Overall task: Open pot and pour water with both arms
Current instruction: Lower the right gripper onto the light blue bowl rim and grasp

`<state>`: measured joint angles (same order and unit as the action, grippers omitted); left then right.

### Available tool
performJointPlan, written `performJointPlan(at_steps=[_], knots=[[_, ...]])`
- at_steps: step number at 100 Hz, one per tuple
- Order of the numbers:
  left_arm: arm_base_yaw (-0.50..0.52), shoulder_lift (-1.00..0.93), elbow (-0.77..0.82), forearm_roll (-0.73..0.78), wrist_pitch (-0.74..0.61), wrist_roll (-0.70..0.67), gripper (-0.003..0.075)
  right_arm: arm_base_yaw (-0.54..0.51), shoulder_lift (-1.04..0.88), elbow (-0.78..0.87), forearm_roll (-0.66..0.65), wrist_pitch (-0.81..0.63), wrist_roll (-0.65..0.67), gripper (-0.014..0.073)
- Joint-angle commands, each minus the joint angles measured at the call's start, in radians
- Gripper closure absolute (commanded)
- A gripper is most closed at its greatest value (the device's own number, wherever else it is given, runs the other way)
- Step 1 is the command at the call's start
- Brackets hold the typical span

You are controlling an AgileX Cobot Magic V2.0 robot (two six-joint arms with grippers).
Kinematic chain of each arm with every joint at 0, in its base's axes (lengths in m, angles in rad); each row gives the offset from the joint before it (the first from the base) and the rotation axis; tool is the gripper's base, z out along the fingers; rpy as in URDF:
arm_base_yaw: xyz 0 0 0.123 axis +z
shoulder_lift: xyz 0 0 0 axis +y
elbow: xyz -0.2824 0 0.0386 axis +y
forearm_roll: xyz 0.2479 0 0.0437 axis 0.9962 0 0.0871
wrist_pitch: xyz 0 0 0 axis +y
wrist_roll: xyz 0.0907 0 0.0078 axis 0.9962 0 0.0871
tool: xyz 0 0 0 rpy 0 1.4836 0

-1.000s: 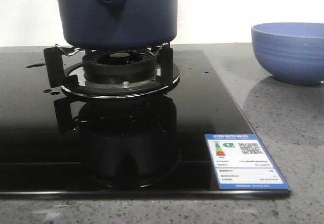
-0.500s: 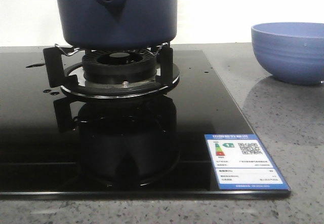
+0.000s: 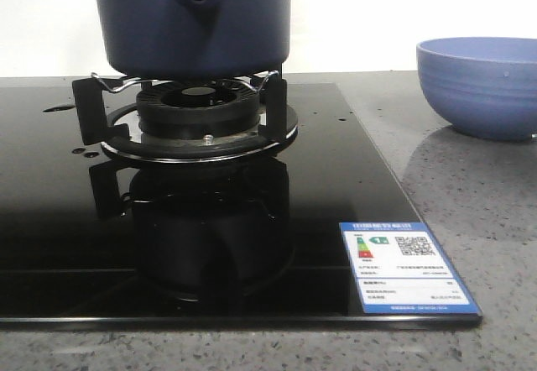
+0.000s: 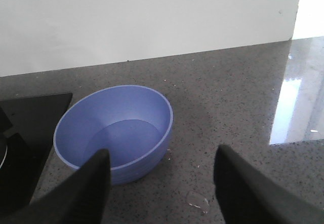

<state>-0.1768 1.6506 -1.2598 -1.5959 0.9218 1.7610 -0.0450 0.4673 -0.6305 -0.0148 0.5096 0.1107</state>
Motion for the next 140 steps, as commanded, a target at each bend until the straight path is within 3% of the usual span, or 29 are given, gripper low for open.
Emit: performJointPlan(at_steps=[1,46,53,70,79,140], knots=[[-0.020,-0.029,-0.027,-0.079,0.037,-0.001,0.0153,-0.002,0.015,-0.037,-0.012,-0.081,-0.011,0.0186],[-0.046,-0.022,-0.027,-0.096,0.032,0.001,0.0163,-0.002,0.015,-0.037,-0.012,-0.069,-0.011,0.0186],[-0.046,-0.022,-0.027,-0.117,0.032,0.001,0.0218,-0.002,0.015,-0.037,-0.012,-0.069,-0.011,0.0186],[-0.046,-0.022,-0.027,-0.141,0.034,0.001,0.0435,-0.002,0.015,-0.037,-0.012,-0.069,-0.011,0.0186],[-0.046,-0.022,-0.027,-0.141,0.034,0.001,0.0500,-0.002,0.015,-0.037,-0.012,-0.069,-0.011,0.0186],[-0.044,-0.050,-0.086,-0.168,0.040,-0.025,0.0491,-0.002,0.015,-0.037,-0.012,-0.069,-0.011,0.0186]])
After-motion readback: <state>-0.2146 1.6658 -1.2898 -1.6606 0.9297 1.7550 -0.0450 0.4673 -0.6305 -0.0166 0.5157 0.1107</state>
